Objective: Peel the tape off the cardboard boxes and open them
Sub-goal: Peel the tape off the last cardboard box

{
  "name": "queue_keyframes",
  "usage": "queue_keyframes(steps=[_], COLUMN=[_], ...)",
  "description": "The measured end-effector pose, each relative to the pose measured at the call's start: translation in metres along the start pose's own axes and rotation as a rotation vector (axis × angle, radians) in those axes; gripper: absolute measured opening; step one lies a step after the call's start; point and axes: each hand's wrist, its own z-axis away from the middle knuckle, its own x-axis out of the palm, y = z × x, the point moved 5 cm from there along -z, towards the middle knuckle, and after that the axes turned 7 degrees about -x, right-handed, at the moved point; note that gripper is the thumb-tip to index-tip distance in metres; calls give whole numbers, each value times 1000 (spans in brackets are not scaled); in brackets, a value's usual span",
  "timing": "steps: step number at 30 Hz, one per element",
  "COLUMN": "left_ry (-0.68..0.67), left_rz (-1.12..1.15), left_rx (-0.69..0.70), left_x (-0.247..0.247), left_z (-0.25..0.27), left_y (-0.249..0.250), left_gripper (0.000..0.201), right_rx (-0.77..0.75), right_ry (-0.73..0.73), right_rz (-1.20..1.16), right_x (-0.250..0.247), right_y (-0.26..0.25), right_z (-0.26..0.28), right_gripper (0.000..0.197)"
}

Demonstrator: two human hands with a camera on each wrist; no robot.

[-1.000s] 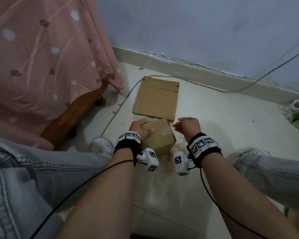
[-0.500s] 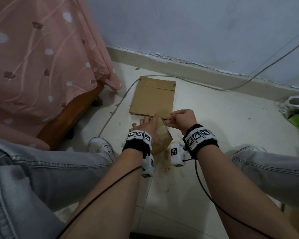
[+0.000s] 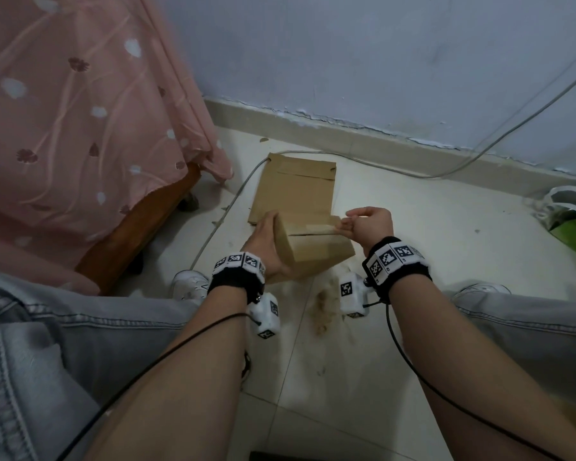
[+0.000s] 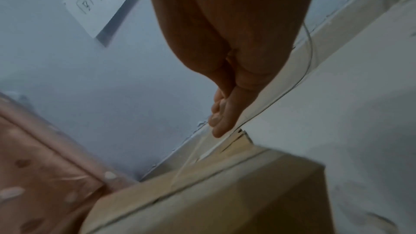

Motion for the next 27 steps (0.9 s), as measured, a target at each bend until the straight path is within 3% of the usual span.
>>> queue_keyframes(steps=[7, 11, 13, 19, 24, 27], left_ry=[19, -27, -58, -142, -6, -13], left_rz=[144, 134, 132, 38, -151, -274], left_rx=[-150, -191, -226, -223, -138, -78], left_x=[7, 13, 20, 22, 12, 16], left_z=[4, 3, 3, 2, -9, -19], left_y=[-48, -50, -52, -50, -23, -8], left_gripper=[128, 127, 127, 151, 155, 151], right_rx=[-27, -82, -62, -46, -92, -92], right_ry=[485, 669, 642, 320, 234, 210], right_rz=[128, 178, 176, -24, 14, 35], right_x=[-77, -101, -97, -49, -30, -26], right_y=[15, 10, 9, 2, -14, -16], right_z=[-19, -20, -20, -10, -8, -11], right_gripper=[20, 19, 22, 28, 28, 29])
